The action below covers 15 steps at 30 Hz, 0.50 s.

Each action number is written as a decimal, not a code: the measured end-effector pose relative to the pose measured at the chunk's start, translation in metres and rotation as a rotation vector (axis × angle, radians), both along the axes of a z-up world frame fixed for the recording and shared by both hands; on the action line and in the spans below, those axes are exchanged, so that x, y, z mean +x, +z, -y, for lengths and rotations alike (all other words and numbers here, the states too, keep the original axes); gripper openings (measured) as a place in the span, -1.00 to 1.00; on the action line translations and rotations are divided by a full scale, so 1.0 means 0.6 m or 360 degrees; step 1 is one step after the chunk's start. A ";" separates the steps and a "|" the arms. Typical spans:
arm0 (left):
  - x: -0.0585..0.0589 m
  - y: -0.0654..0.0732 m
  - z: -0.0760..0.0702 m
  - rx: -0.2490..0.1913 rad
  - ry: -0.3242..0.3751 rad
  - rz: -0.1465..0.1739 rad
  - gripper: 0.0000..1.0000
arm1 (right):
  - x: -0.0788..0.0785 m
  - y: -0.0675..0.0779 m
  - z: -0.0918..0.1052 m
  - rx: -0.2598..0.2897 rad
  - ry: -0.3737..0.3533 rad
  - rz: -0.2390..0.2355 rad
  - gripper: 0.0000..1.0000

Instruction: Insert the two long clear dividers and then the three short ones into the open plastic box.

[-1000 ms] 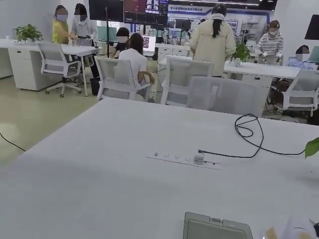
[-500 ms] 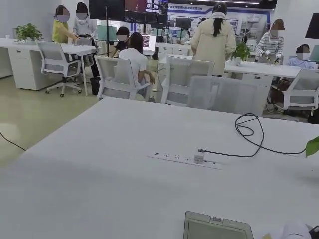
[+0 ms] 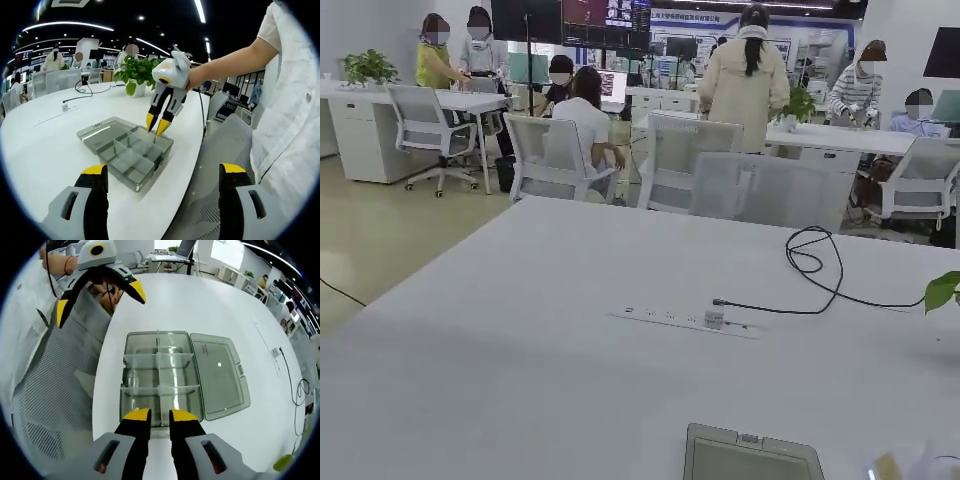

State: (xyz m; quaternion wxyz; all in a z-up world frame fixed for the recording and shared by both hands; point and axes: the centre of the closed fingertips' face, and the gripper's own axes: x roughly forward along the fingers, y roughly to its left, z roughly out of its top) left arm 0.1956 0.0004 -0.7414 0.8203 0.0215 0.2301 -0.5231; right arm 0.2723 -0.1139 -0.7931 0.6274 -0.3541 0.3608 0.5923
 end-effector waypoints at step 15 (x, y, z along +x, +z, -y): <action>0.003 0.000 -0.015 0.0038 0.0010 0.0007 1.00 | -0.026 0.037 0.054 0.0231 -0.0315 0.0043 -0.19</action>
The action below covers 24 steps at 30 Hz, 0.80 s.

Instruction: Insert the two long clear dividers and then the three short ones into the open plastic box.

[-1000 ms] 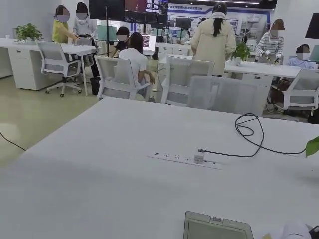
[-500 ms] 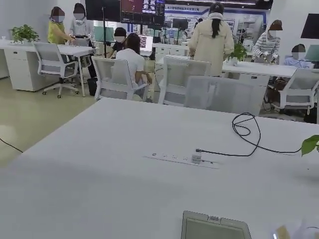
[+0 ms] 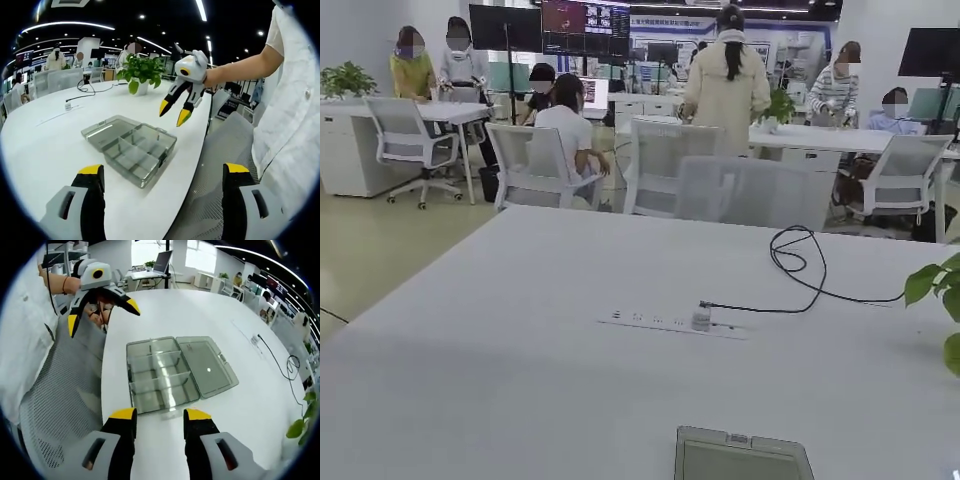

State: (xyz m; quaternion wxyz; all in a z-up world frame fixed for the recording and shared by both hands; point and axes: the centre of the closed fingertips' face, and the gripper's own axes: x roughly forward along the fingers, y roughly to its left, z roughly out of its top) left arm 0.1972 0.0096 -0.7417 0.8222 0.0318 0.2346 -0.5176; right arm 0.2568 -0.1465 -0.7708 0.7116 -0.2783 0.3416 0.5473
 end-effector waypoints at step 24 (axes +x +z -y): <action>0.005 -0.013 -0.013 -0.0026 0.0054 -0.0027 1.00 | -0.057 -0.020 0.044 0.0385 -0.0407 0.0035 0.63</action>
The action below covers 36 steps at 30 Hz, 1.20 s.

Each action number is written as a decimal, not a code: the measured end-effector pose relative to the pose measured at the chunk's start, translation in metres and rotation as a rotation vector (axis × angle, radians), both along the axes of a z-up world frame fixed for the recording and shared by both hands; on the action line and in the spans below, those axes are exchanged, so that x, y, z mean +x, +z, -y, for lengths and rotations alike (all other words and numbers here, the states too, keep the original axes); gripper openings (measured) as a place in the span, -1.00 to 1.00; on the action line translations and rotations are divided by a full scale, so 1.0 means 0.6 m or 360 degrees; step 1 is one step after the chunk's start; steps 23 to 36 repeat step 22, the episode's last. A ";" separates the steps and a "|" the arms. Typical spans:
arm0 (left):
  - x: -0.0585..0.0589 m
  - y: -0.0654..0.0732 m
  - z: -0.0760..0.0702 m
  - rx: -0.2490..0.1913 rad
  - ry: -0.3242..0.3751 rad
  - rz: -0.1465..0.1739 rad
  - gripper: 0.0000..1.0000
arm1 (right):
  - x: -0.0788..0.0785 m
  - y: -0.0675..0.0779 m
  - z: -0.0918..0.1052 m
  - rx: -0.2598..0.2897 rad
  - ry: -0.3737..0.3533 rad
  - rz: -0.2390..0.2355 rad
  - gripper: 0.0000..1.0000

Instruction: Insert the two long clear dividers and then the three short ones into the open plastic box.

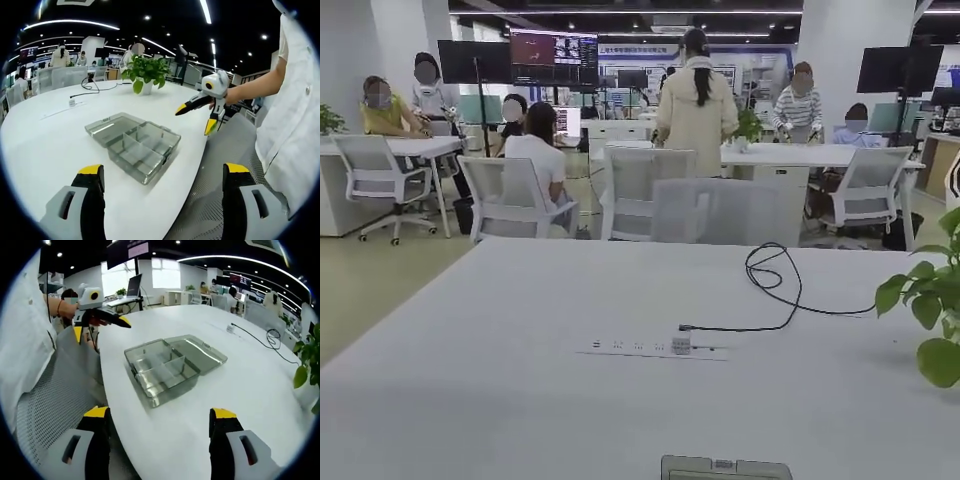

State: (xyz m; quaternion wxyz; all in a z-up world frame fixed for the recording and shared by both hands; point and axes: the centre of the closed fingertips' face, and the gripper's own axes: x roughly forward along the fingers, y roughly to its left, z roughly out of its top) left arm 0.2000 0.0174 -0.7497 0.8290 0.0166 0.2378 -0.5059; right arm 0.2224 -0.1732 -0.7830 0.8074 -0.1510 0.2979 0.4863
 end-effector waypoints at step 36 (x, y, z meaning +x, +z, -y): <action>-0.013 -0.028 -0.001 0.0062 -0.0033 -0.0044 1.00 | -0.018 -0.007 -0.005 0.0044 0.0004 -0.0042 0.74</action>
